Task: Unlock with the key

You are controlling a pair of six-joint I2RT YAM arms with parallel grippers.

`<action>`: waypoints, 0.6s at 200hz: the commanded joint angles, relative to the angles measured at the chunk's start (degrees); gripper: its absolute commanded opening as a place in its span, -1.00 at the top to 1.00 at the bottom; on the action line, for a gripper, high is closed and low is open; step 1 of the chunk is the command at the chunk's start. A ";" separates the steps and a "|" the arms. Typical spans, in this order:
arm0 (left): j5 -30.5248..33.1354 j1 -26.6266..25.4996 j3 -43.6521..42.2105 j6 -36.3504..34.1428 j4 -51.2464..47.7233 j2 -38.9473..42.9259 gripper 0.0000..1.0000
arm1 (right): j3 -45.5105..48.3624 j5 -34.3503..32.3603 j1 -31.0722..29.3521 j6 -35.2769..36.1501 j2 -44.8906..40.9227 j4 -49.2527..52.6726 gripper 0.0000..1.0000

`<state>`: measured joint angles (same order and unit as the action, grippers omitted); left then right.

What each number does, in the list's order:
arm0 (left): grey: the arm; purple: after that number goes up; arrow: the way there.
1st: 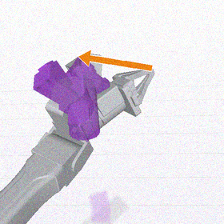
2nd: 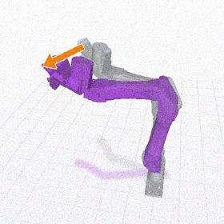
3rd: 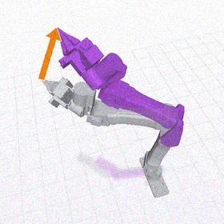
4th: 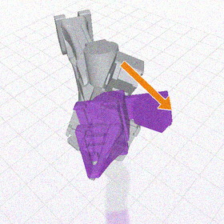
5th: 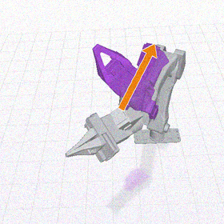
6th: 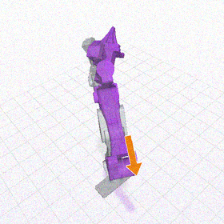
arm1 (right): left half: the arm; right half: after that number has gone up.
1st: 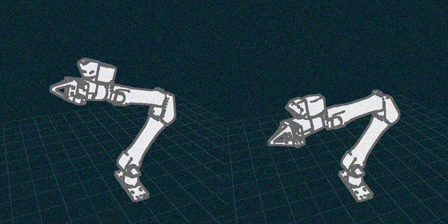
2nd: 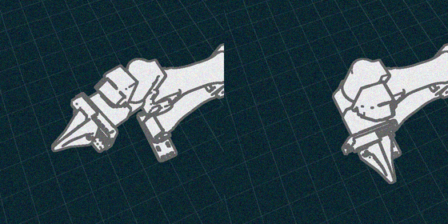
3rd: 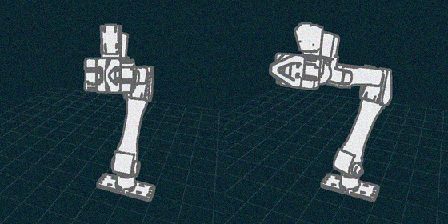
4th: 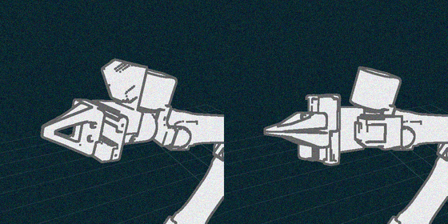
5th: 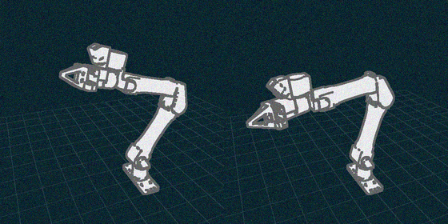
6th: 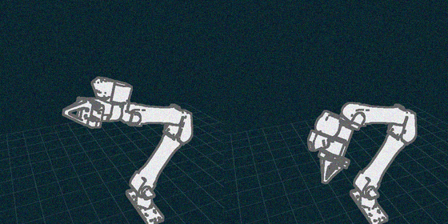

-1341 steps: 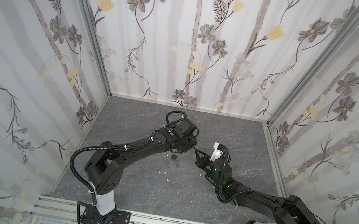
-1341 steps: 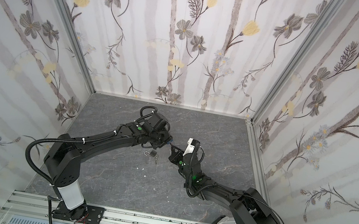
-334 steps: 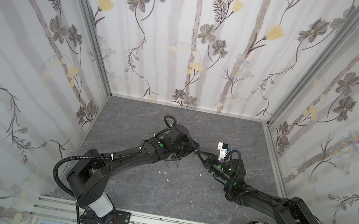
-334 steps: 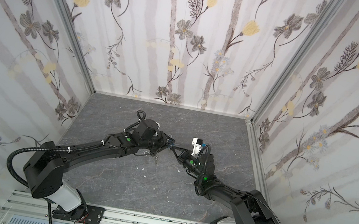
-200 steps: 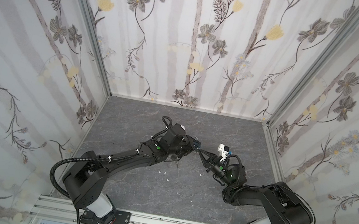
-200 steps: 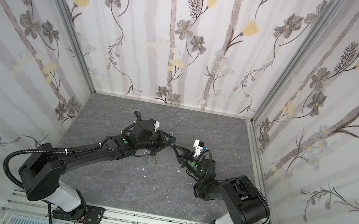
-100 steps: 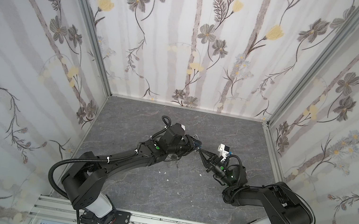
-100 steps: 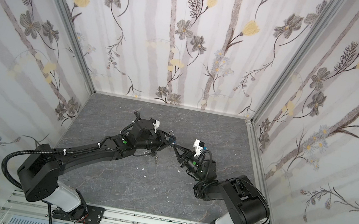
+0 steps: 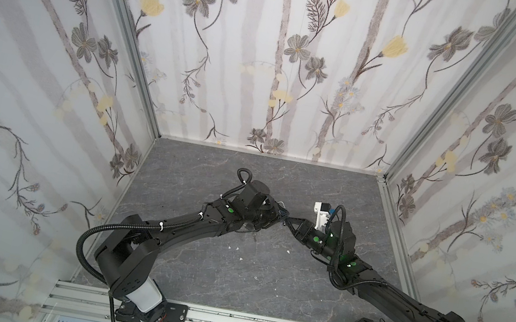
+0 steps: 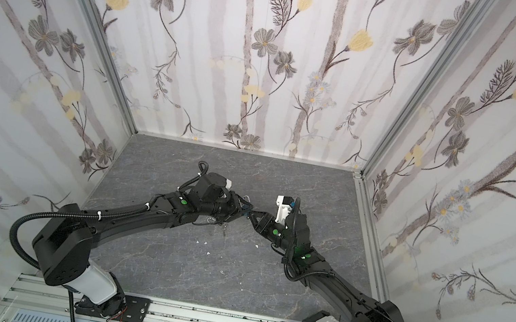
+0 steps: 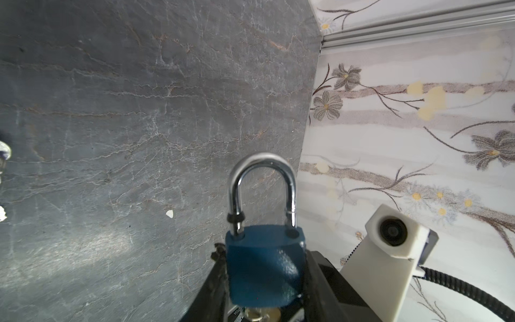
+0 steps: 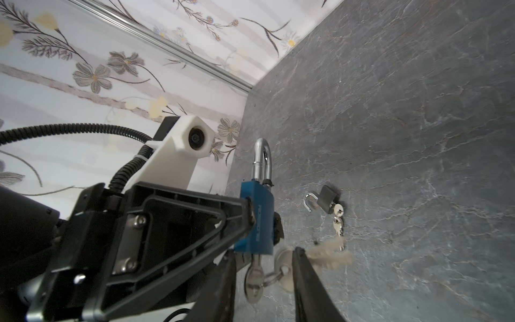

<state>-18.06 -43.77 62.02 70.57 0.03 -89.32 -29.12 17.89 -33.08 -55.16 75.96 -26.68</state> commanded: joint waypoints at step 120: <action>-3.11 0.18 0.50 3.53 3.68 -0.41 0.72 | -1.60 -7.76 -4.03 5.94 3.23 -5.74 0.30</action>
<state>-18.81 -43.59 62.35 72.42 -0.45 -89.69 -30.52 12.01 -36.73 -49.39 78.81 -26.94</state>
